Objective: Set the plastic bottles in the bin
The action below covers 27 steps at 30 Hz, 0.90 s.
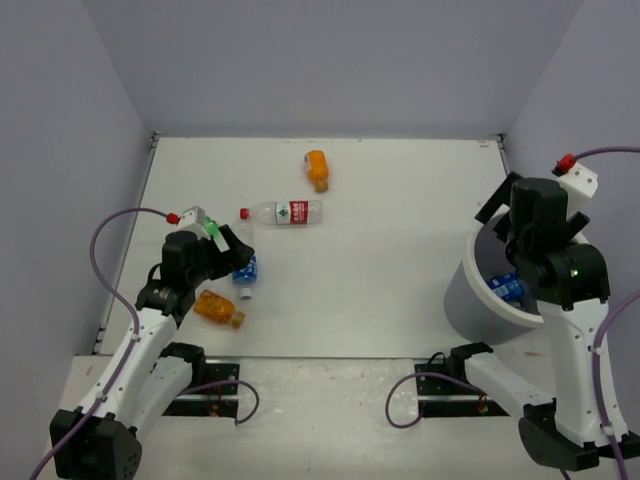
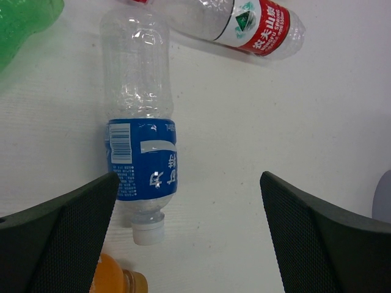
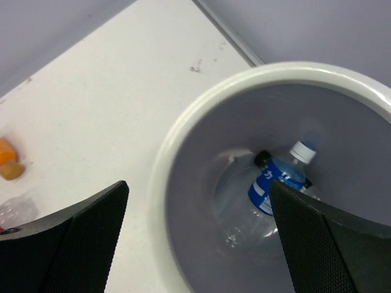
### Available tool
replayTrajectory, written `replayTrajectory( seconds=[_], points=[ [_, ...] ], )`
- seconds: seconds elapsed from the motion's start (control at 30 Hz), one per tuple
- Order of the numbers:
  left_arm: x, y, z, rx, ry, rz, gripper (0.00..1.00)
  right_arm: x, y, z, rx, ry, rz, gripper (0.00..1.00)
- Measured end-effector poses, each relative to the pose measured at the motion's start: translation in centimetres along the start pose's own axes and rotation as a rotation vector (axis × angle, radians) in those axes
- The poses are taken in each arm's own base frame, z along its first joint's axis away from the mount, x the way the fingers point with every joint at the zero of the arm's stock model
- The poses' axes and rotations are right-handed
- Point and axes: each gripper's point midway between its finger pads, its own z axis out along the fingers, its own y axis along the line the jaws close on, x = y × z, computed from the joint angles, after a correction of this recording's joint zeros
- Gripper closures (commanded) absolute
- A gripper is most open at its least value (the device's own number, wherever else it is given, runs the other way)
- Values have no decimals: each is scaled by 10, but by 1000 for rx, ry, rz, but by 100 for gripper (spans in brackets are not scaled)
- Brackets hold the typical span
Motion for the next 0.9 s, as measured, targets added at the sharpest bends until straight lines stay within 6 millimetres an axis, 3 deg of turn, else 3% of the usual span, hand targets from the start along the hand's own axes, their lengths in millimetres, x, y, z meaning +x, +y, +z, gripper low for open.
replayTrajectory(
  seconds=[0.1, 0.23, 0.33, 0.4, 0.5, 0.8, 0.9],
  points=[
    [2, 5, 4, -26, 11, -3, 0, -17, 31, -1, -89, -13, -36, 1],
    [10, 16, 12, -76, 48, -8, 0, -29, 89, -9, -232, -29, -123, 1],
    [15, 22, 15, -103, 71, -12, 0, -25, 123, -8, -289, -24, -180, 1],
    [16, 24, 17, -116, 75, -12, 0, -17, 131, -1, -273, -9, -202, 1],
    [16, 27, 17, -131, 74, -11, 0, -4, 121, 11, -193, 0, -212, 1],
    [20, 30, 21, -142, 94, -13, 0, 23, 51, 23, -10, 22, -135, 1],
    [21, 30, 21, -141, 96, -13, 0, 44, 33, 32, 50, 64, -144, 14]
  ],
)
